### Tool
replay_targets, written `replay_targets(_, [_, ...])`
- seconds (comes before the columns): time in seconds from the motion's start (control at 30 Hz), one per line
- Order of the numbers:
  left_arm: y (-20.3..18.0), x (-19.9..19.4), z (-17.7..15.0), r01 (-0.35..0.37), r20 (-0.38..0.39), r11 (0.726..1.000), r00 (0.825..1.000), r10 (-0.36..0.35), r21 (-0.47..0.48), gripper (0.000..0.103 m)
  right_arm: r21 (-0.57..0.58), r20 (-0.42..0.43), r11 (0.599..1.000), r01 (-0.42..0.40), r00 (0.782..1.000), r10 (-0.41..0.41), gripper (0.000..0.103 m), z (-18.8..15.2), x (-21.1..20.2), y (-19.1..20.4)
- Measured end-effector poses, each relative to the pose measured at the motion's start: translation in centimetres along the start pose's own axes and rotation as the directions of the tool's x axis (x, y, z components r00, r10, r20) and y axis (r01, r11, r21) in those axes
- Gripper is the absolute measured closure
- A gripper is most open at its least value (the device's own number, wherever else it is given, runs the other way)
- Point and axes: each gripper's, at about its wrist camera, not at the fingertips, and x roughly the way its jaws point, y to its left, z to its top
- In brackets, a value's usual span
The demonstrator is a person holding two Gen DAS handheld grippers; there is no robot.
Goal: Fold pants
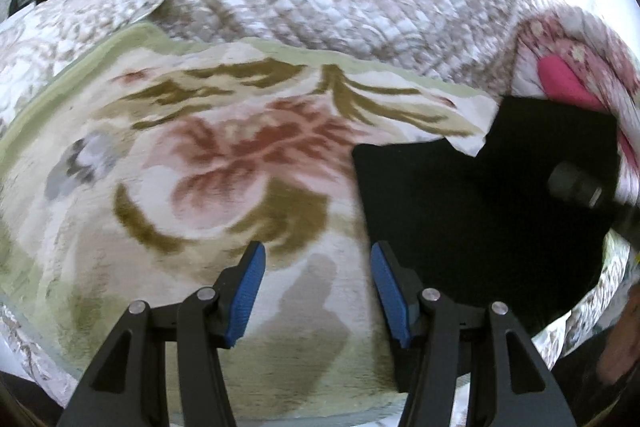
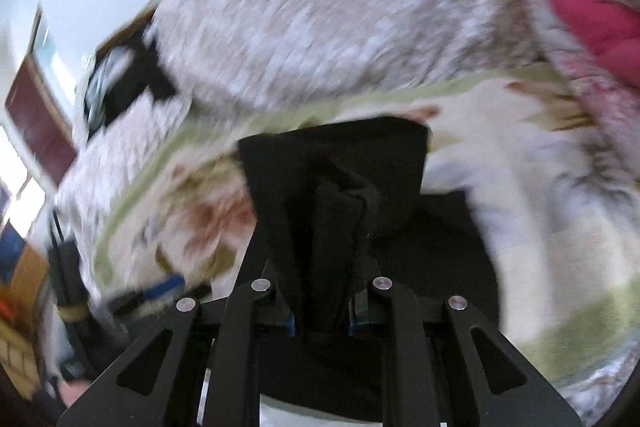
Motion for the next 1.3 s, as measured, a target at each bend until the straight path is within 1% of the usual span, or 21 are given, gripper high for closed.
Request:
replay_targets(0.13, [1.4,-0.2,0.1,-0.009,-0.003,0.999,1.000,0.008,-0.042,0.045,-0.051,-0.111,0.999,-0.012,0.994,0.006,0.086,-2.4,3.8,1.6])
replay_targets(0.2, [1.8,-0.3,0.2,-0.008,0.000,0.998,1.000,0.008,-0.058,0.045,-0.064,-0.124,0.998,-0.003,0.992,-0.005,0.086,-3.0,4.2,1.8])
replay_targets(0.33, [2.1,-0.5,0.4,0.001,0.008,0.997,1.000,0.000,-0.075,0.045,-0.105,-0.092,0.994,0.025,0.995,-0.035,0.086,-2.9,3.3,2.6])
replay_targets(0.4, [2.0,-0.6,0.4,0.004,0.011,0.997,1.000,-0.003,-0.074,0.045,-0.151,-0.076,0.988,0.038,0.996,-0.050,0.086,-2.9,2.9,3.2])
replay_targets(0.47, [2.0,-0.6,0.4,0.003,0.011,0.997,1.000,-0.002,-0.072,0.045,-0.190,-0.086,0.980,0.050,0.994,-0.068,0.086,-3.4,3.5,3.8])
replay_targets(0.53, [2.1,-0.6,0.3,0.001,0.010,0.997,1.000,-0.001,-0.074,0.045,-0.202,-0.107,0.978,0.055,0.991,-0.078,0.086,-4.2,4.0,3.9])
replay_targets(0.63, [2.3,-0.6,0.4,-0.005,0.014,0.997,1.000,0.006,-0.082,0.045,-0.236,-0.079,0.969,0.070,0.993,-0.091,0.086,-4.6,3.6,4.7])
replay_targets(0.77, [2.4,-0.5,0.5,-0.005,0.013,0.996,1.000,0.006,-0.084,0.045,-0.281,-0.091,0.957,0.069,0.991,-0.098,0.083,-5.4,4.3,4.8])
replay_targets(0.83, [2.4,-0.5,0.5,-0.006,0.014,0.996,1.000,0.008,-0.085,0.045,-0.292,-0.072,0.953,0.076,0.992,-0.102,0.079,-5.7,4.1,5.1])
replay_targets(0.87, [2.4,-0.5,0.5,-0.007,0.014,0.996,1.000,0.008,-0.087,0.045,-0.293,-0.068,0.954,0.068,0.993,-0.092,0.069,-5.7,4.0,5.2])
replay_targets(0.9, [2.5,-0.4,0.5,-0.007,0.014,0.996,1.000,0.008,-0.088,0.045,-0.295,-0.071,0.954,0.050,0.995,-0.074,0.056,-5.8,4.0,5.4])
replay_targets(0.93, [2.5,-0.4,0.5,-0.006,0.014,0.996,1.000,0.008,-0.091,0.045,-0.301,-0.086,0.953,0.020,0.995,-0.048,0.050,-5.9,4.0,5.6])
replay_targets(0.97, [2.6,-0.4,0.5,-0.006,0.014,0.996,1.000,0.008,-0.093,0.045,-0.314,-0.096,0.950,0.001,0.995,-0.033,0.046,-6.1,4.0,6.0])
replay_targets(1.07, [2.9,-0.6,0.5,-0.009,0.022,0.995,1.000,0.011,-0.100,0.045,-0.344,-0.086,0.939,-0.027,0.996,-0.003,0.046,-6.8,3.1,6.9])
replay_targets(1.2, [3.2,-0.9,0.6,0.002,0.041,0.994,0.999,0.002,-0.113,0.045,-0.305,-0.089,0.944,-0.127,0.991,0.104,0.046,-6.5,1.6,6.6])
replay_targets(1.27, [3.0,-1.0,0.6,0.020,0.049,0.994,0.999,-0.014,-0.108,0.045,-0.282,-0.059,0.947,-0.154,0.988,0.143,0.046,-6.0,0.7,6.1])
replay_targets(1.3, [2.9,-1.0,0.6,0.028,0.052,0.994,0.998,-0.023,-0.104,0.045,-0.273,-0.028,0.951,-0.147,0.989,0.144,0.046,-5.9,0.1,5.7])
